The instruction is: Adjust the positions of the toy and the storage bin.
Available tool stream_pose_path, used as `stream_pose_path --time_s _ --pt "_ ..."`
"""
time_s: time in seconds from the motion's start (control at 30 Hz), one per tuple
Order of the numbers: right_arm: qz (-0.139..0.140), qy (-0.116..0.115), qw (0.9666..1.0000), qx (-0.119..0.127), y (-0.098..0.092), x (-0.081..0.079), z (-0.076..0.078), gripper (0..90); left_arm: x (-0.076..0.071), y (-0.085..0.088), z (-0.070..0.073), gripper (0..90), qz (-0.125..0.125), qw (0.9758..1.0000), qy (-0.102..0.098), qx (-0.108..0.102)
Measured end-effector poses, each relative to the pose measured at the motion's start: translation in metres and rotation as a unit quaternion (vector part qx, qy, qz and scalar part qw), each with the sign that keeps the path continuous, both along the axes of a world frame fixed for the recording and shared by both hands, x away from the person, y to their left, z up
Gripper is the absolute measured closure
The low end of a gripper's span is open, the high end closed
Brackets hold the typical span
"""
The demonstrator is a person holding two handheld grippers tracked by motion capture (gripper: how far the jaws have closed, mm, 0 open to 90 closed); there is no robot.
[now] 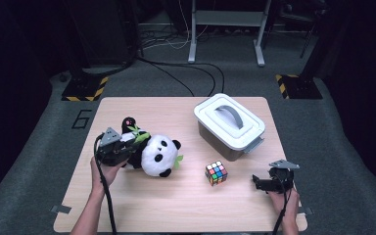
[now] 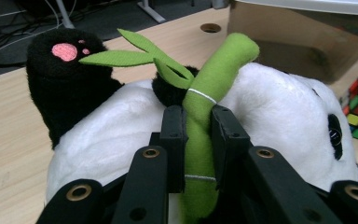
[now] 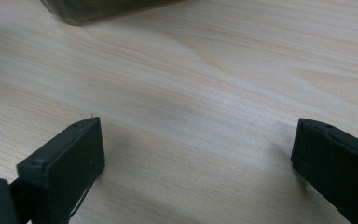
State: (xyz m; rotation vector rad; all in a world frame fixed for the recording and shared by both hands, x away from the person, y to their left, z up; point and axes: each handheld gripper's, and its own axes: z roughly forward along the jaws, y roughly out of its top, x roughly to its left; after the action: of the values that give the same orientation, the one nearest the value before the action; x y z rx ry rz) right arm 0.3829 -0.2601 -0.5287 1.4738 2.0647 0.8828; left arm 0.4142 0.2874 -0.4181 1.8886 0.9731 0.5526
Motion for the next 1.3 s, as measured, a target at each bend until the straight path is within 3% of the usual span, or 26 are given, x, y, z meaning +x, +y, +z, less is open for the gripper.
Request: stream_pose_path --time_s 0.3,0.7,1.1,1.3 --pt "-0.001 0.001 1.0 0.001 0.0 0.0 0.0 1.9 0.02 0.009 -0.005 76.7 0.032 0.9992 0.014 -0.02" --pt "-0.001 0.001 1.0 0.001 0.0 0.0 0.0 2.0 0.043 0.016 -0.011 76.7 0.063 0.9971 0.016 -0.037" --pt "-0.002 0.001 1.0 0.001 0.0 0.0 0.0 2.0 0.064 0.02 -0.02 76.7 0.087 0.9945 0.03 -0.05" --pt "-0.001 0.001 1.0 0.001 0.0 0.0 0.0 2.1 0.075 0.017 -0.018 76.6 0.09 0.9946 0.027 -0.043"
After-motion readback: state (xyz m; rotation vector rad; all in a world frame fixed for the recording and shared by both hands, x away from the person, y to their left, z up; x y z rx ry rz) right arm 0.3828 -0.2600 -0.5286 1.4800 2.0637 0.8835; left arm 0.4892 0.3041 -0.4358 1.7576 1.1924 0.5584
